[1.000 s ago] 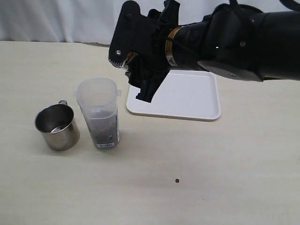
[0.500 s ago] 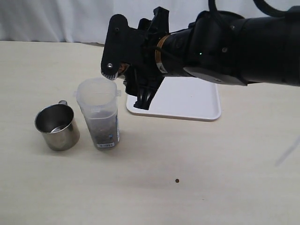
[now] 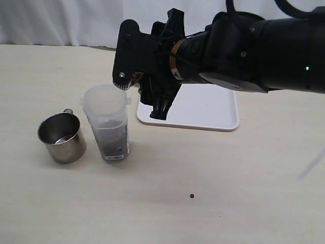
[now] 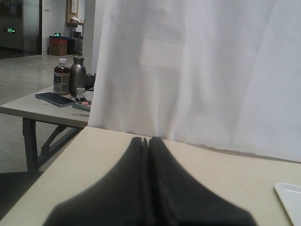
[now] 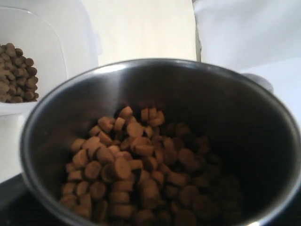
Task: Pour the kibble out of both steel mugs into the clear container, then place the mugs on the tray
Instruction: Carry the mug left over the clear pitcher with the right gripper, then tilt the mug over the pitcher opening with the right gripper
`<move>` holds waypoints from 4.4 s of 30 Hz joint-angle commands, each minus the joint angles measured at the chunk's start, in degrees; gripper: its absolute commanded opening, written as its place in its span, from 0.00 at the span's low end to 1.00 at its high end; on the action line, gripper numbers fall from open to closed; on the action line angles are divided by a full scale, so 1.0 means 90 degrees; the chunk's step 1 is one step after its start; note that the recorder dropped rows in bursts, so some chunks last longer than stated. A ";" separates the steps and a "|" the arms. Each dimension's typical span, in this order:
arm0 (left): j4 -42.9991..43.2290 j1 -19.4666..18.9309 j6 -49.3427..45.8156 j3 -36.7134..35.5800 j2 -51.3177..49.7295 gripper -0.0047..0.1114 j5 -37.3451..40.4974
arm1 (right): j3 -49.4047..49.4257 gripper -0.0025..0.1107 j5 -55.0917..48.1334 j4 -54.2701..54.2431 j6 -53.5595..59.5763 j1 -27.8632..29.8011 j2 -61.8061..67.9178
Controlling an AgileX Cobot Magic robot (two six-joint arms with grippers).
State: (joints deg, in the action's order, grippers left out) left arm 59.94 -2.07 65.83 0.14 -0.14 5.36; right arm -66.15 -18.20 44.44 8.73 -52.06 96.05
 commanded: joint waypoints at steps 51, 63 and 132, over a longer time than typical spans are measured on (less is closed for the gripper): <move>0.0004 0.0010 0.0050 -0.0015 0.0016 0.04 0.0013 | -0.0736 0.07 -0.0819 0.1495 0.0206 -0.0605 0.0227; 0.0004 0.0010 0.0050 -0.0015 0.0016 0.04 0.0013 | -0.0752 0.07 -0.0801 0.2252 0.0206 -0.0605 0.0583; 0.0004 0.0010 0.0050 -0.0015 0.0016 0.04 0.0003 | -0.0766 0.07 -0.0755 0.4463 0.0253 -0.0751 0.0583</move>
State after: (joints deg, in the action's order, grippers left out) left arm 59.94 -2.07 65.83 0.14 -0.14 5.36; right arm -72.31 -25.17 82.68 10.72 -58.73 101.77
